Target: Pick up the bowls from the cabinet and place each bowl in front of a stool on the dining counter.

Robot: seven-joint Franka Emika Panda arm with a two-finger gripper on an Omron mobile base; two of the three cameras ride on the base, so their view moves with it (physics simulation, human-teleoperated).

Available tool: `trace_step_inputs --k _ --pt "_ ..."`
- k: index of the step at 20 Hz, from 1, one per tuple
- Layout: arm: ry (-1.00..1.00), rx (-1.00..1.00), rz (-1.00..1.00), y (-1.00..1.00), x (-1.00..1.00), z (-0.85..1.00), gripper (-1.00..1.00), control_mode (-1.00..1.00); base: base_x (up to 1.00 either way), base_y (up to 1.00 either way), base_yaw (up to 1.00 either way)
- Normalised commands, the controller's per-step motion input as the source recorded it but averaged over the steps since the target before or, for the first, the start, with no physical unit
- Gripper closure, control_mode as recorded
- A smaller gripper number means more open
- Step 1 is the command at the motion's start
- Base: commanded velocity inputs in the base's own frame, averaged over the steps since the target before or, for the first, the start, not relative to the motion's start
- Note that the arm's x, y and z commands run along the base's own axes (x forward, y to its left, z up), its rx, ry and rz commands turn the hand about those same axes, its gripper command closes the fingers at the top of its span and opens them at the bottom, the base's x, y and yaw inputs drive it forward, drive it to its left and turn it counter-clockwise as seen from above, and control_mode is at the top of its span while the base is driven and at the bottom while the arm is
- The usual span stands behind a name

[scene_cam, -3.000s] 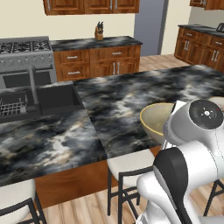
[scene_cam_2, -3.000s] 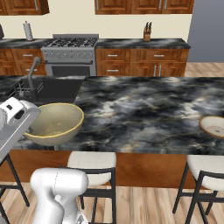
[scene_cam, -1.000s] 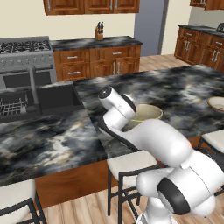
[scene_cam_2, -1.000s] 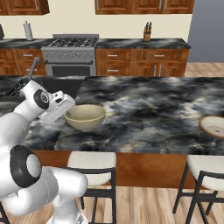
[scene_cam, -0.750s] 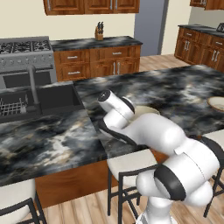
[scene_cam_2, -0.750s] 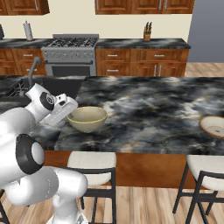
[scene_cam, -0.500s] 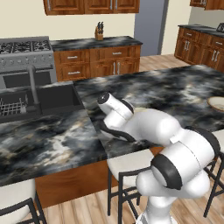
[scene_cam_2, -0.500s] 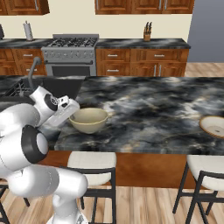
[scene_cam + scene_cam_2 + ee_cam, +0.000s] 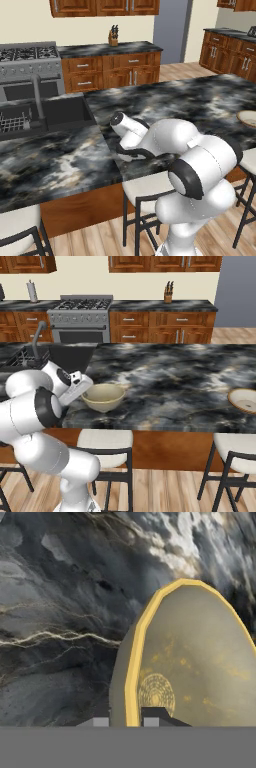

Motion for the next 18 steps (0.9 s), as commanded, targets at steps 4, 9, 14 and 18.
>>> trace_step_inputs --k 4,9,14,18 --pt "0.0 0.0 0.0 0.0 0.04 -0.28 1.0 -1.0 0.0 0.0 0.0" --pt "0.0 0.01 0.0 0.0 0.0 -0.2 1.0 -1.0 0.0 0.0 0.0" --pt "-0.01 0.02 0.0 0.0 0.0 -0.11 1.0 -1.0 0.0 0.0 0.0" --pt "-0.05 0.07 0.0 0.0 0.01 -0.04 1.0 -1.0 0.0 0.0 0.0"
